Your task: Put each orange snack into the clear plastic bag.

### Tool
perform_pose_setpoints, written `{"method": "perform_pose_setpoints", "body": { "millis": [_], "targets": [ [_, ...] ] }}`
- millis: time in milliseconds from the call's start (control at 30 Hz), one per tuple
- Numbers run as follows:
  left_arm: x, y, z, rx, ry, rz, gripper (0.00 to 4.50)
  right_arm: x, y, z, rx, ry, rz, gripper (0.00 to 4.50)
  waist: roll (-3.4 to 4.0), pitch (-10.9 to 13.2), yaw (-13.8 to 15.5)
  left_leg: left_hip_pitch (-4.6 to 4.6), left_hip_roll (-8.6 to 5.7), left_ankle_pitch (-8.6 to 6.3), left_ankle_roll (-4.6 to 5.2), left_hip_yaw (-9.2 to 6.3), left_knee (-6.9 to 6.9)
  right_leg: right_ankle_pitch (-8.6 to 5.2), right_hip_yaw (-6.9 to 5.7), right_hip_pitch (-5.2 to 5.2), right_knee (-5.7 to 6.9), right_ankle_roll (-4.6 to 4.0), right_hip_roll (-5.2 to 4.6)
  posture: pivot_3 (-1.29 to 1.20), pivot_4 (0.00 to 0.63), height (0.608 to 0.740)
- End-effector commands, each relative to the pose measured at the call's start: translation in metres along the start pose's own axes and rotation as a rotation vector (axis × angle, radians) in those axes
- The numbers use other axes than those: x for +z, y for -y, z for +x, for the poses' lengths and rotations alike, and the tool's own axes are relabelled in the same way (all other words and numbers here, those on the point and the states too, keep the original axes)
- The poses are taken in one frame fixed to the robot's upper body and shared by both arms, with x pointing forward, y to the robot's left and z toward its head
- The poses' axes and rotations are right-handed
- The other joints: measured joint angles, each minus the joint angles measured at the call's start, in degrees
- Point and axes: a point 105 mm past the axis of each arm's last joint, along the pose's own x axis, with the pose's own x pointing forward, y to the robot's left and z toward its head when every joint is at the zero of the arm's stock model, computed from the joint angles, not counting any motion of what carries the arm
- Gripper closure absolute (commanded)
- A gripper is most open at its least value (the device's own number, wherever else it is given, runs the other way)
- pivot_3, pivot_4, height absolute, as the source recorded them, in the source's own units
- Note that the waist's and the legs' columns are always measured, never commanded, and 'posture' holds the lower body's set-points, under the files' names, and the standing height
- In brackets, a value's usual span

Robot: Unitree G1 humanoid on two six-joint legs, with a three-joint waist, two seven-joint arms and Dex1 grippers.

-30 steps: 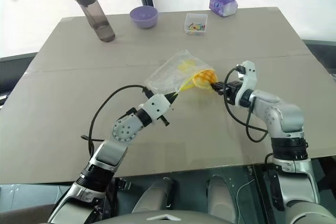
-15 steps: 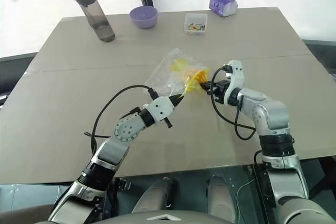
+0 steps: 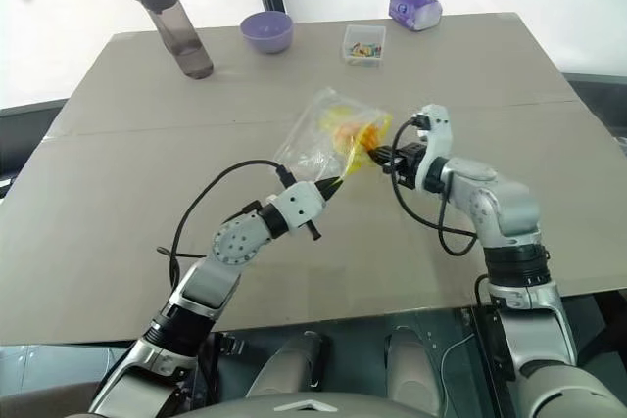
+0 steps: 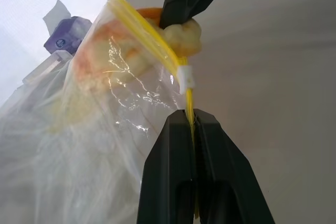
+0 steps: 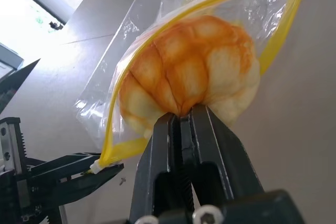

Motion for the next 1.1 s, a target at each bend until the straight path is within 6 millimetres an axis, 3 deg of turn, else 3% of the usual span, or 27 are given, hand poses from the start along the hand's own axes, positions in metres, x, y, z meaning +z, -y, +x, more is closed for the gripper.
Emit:
{"method": "perform_pose_setpoints", "body": {
  "millis": [33, 267, 367, 500, 633, 700, 833, 1000, 1100],
  "targets": [
    [0.014, -0.001, 0.004, -0.013, 0.066, 0.018, 4.5, 0.012, 0.003, 0.004, -0.013, 0.032, -0.06, 4.42, 0.0, 0.0, 0.05, 0.0, 0.0, 0.0, -0.01, 0.0, 0.0, 0.0, 0.0, 0.0, -0.01, 0.0, 0.0, 0.0, 0.15, 0.74],
    [0.019, 0.002, 0.007, -0.03, 0.092, 0.022, 4.5, 0.013, 0.022, 0.011, -0.105, 0.029, -0.047, 4.42, 0.0, 0.0, -0.05, -0.02, -0.01, 0.04, -0.07, -0.01, -0.01, 0.0, 0.0, -0.03, 0.0, 0.0, -0.01, 0.0, 0.15, 0.74],
    [0.02, 0.002, 0.008, -0.032, 0.097, 0.022, 4.5, 0.018, 0.008, 0.012, -0.021, 0.051, -0.04, 4.42, 0.0, 0.0, -0.05, -0.04, -0.01, 0.04, -0.08, 0.0, -0.02, 0.0, 0.01, -0.04, -0.01, 0.0, -0.01, 0.0, 0.15, 0.74],
    [0.024, 0.005, 0.01, -0.041, 0.114, 0.021, 4.5, 0.012, 0.021, 0.015, -0.103, 0.019, -0.072, 4.42, 0.0, 0.0, -0.03, -0.04, -0.01, 0.04, -0.07, -0.01, -0.02, 0.0, 0.01, -0.04, 0.0, 0.0, -0.01, 0.0, 0.15, 0.74],
    [0.025, 0.006, 0.011, -0.047, 0.123, 0.022, 4.5, 0.02, 0.004, 0.017, -0.017, 0.061, -0.063, 4.42, 0.0, 0.0, -0.11, -0.05, -0.01, 0.04, -0.08, 0.0, -0.02, 0.0, 0.01, -0.05, 0.0, 0.0, -0.01, 0.0, 0.15, 0.74],
    [0.026, 0.006, 0.012, -0.047, 0.126, 0.022, 4.5, 0.017, 0.006, 0.018, -0.027, 0.048, -0.068, 4.42, 0.0, 0.0, -0.1, -0.05, -0.01, 0.04, -0.08, 0.0, -0.02, 0.0, 0.02, -0.06, 0.01, 0.0, -0.01, 0.0, 0.15, 0.74],
    [0.025, 0.005, 0.013, -0.043, 0.128, 0.021, 4.5, 0.016, 0.014, 0.017, -0.067, 0.048, -0.066, 2.98, 0.0, 0.0, -0.07, -0.04, -0.02, 0.04, -0.07, 0.0, -0.02, 0.0, 0.02, -0.06, 0.0, 0.0, -0.01, 0.0, 0.15, 0.74],
    [0.024, 0.001, 0.013, -0.013, 0.125, 0.007, 4.5, 0.018, 0.016, 0.01, -0.062, 0.064, -0.066, 0.61, 0.0, 0.0, -0.06, -0.05, -0.02, 0.05, -0.08, -0.01, -0.02, 0.0, 0.02, -0.06, 0.01, 0.0, -0.01, 0.0, 0.15, 0.74],
    [0.023, -0.01, 0.012, 0.043, 0.123, -0.025, 4.5, 0.014, 0.018, -0.006, -0.03, 0.055, -0.082, 0.61, 0.0, 0.0, 0.09, -0.05, -0.02, 0.04, -0.07, -0.01, -0.02, 0.0, 0.01, -0.06, 0.0, 0.0, -0.01, 0.0, 0.15, 0.74]
  ]
}}
